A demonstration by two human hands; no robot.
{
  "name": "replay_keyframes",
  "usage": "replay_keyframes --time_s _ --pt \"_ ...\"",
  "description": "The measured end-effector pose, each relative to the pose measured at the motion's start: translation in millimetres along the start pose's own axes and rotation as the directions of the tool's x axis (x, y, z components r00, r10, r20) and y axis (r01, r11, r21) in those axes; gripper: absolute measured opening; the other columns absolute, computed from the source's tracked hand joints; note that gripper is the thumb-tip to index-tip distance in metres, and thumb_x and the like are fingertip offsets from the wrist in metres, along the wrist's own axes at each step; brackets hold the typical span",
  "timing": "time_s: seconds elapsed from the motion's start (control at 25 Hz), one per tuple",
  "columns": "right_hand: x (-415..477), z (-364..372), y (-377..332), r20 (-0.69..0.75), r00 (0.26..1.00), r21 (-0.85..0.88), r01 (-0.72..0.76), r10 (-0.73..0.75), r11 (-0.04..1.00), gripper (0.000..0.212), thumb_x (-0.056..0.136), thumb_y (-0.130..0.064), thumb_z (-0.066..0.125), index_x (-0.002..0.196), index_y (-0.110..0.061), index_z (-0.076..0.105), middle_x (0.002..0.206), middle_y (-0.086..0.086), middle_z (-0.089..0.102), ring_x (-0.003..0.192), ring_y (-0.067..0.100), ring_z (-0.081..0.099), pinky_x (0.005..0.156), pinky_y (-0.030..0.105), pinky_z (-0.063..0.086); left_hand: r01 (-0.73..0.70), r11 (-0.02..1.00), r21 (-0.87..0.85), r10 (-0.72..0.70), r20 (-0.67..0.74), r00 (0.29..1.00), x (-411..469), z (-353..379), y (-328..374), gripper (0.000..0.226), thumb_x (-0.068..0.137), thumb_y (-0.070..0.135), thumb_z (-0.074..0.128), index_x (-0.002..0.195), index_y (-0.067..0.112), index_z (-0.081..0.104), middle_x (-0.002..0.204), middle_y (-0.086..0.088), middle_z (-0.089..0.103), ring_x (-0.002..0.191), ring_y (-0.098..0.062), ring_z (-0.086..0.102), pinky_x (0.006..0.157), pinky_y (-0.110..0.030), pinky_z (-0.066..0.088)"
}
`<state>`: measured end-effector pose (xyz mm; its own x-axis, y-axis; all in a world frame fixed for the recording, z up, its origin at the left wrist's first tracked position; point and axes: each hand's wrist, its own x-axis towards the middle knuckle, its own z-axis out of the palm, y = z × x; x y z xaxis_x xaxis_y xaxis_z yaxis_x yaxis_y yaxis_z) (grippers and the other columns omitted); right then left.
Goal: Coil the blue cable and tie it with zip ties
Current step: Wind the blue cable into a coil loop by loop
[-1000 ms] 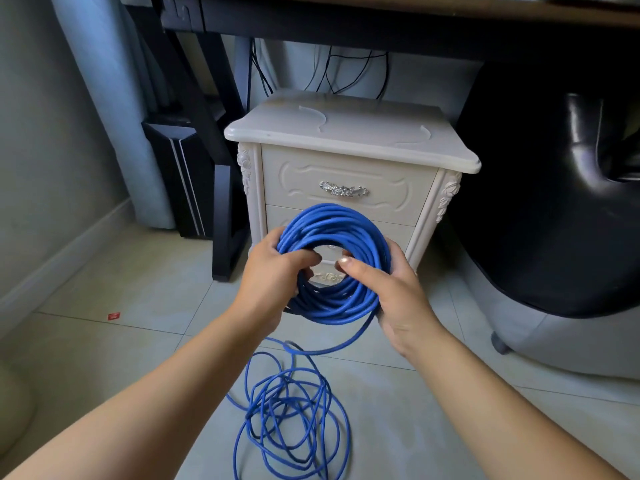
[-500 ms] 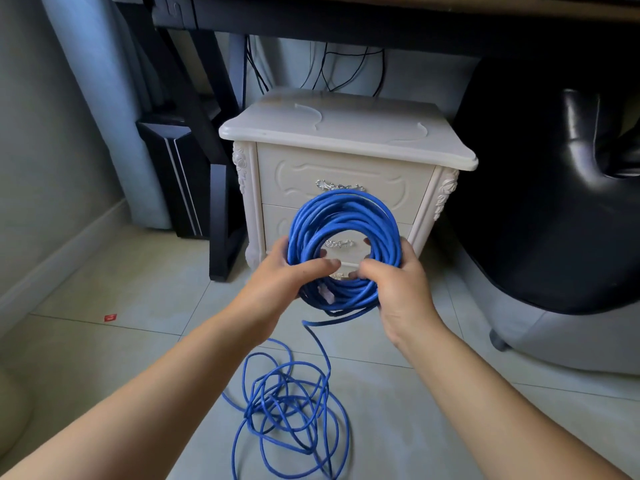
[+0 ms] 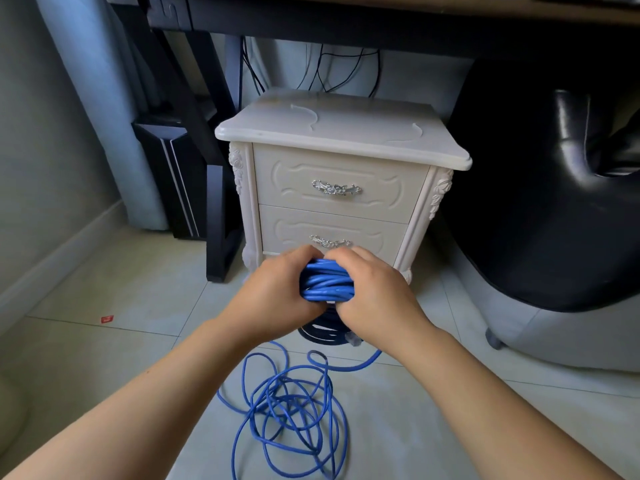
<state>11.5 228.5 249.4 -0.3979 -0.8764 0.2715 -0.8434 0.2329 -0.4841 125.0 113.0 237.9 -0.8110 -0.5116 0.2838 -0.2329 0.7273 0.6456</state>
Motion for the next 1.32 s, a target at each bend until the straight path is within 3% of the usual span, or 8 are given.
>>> replay_keyframes --time_s 0.28,0.52,0.68,0.84,0.96,1.04,1.2,1.32 --pt "5 -7 13 0.022 0.961 0.491 -0.249 0.274 0.835 0.06 0.074 -0.016 0.077 0.122 -0.038 0.048 0.102 -0.014 0.061 0.088 0.002 0.063 0.081 0.016 0.048 0.243 0.884 -0.4 -0.317 -0.131 0.939 8 -5 3 0.025 0.071 0.0 0.066 0.085 0.02 0.061 0.058 0.007 0.057 0.051 -0.008 0.048 0.052 -0.023 0.041" --pt "3 7 13 0.228 0.928 0.929 -0.298 0.296 0.217 0.056 0.073 -0.041 0.081 0.122 -0.027 0.057 0.102 -0.006 0.067 0.096 0.013 0.064 0.096 0.041 0.049 0.309 0.573 -0.759 -0.535 -0.061 0.843 15 -8 -5 0.025 0.074 -0.003 0.065 0.09 0.016 0.063 0.063 0.001 0.053 0.062 -0.018 0.05 0.062 -0.033 0.041" --pt "4 25 8 0.187 0.926 0.946 -0.26 0.328 0.196 0.074 0.066 -0.022 0.083 0.131 -0.029 0.049 0.115 -0.001 0.064 0.118 0.02 0.061 0.102 0.041 0.048 0.318 0.309 -0.896 -0.614 0.067 0.787 12 1 4 0.021 0.08 -0.004 0.058 0.093 0.012 0.06 0.07 -0.005 0.049 0.068 -0.022 0.049 0.066 -0.036 0.042" --pt "8 24 7 0.181 0.822 0.949 -0.289 0.54 0.122 0.031 0.079 0.008 0.062 0.105 -0.01 0.061 0.081 0.01 0.063 0.074 0.025 0.066 0.075 0.039 0.052 0.398 0.275 -0.875 -0.521 0.213 0.827 3 10 14 0.021 0.084 -0.003 0.06 0.096 0.014 0.056 0.074 -0.006 0.052 0.07 -0.021 0.052 0.066 -0.033 0.045" --pt "15 12 16 0.108 0.78 0.931 -0.297 0.617 0.212 0.03 0.065 0.007 0.06 0.083 -0.018 0.059 0.067 0.0 0.051 0.068 0.022 0.05 0.066 0.035 0.041 0.498 0.46 -0.735 -0.451 0.29 0.844 3 2 10 0.038 0.078 0.016 0.078 0.111 0.017 0.06 0.094 -0.006 0.068 0.085 -0.014 0.067 0.08 -0.03 0.052" --pt "16 5 19 0.032 0.807 0.837 -0.344 0.59 0.425 0.033 0.056 -0.002 0.062 0.083 -0.021 0.062 0.065 -0.007 0.056 0.067 0.018 0.051 0.064 0.031 0.042 0.44 0.59 -0.677 -0.36 0.267 0.894 5 -6 4 0.076 0.065 0.03 0.087 0.133 0.029 0.052 0.115 0.006 0.067 0.101 -0.003 0.066 0.091 -0.028 0.048" --pt "9 3 17 -0.001 0.913 0.419 -0.369 0.407 0.83 0.041 0.067 -0.004 0.069 0.099 -0.029 0.061 0.085 -0.009 0.069 0.078 0.015 0.063 0.074 0.033 0.053 0.121 0.938 -0.325 -0.089 0.112 0.99 7 -14 -1 0.104 0.063 0.04 0.089 0.148 0.044 0.029 0.146 0.016 0.037 0.134 0.007 0.033 0.103 -0.01 0.028" --pt "4 4 7 0.054 0.978 0.041 -0.206 0.203 0.978 0.042 0.07 -0.009 0.065 0.106 -0.029 0.055 0.098 -0.011 0.061 0.088 0.017 0.055 0.072 0.03 0.042 -0.157 0.988 0.012 0.154 0.12 0.981 2 -4 -3 0.095 0.069 0.037 0.084 0.149 0.034 0.033 0.147 0.009 0.039 0.136 -0.003 0.031 0.108 -0.007 0.022"
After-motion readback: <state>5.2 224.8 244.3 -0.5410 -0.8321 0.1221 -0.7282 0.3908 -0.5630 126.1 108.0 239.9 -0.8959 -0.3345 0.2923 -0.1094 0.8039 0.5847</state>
